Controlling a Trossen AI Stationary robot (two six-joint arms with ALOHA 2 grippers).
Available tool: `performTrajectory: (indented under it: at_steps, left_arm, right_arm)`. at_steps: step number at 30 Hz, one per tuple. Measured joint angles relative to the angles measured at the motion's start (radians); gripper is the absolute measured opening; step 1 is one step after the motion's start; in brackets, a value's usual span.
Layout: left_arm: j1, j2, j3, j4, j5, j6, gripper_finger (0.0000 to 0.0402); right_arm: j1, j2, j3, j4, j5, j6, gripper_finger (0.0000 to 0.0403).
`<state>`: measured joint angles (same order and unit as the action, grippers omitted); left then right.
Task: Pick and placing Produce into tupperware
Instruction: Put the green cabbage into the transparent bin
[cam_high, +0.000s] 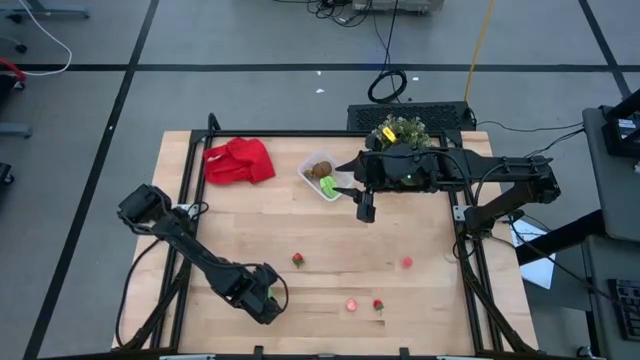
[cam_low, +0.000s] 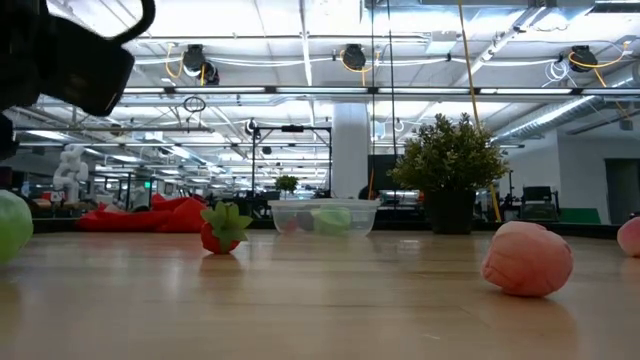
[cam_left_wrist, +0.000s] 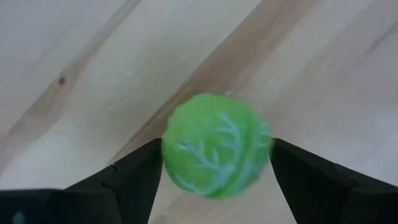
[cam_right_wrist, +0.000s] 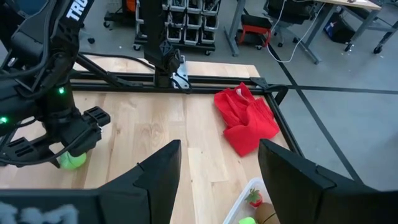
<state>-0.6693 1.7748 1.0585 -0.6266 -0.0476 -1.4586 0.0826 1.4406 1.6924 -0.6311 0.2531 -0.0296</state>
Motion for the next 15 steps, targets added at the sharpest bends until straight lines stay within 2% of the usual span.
performTrajectory:
  at_steps: [8,15]
  left_arm:
    - [0.002,0.0,0.0,-0.005,-0.003,0.007,0.0289]
    - [0.002,0.0,0.0,-0.002,-0.005,0.017,0.0239]
  right_arm:
    - [0.0,0.0,0.0,0.015,0.0,0.0,0.0205]
    - [0.0,0.0,0.0,0.015,0.0,0.0,0.0205]
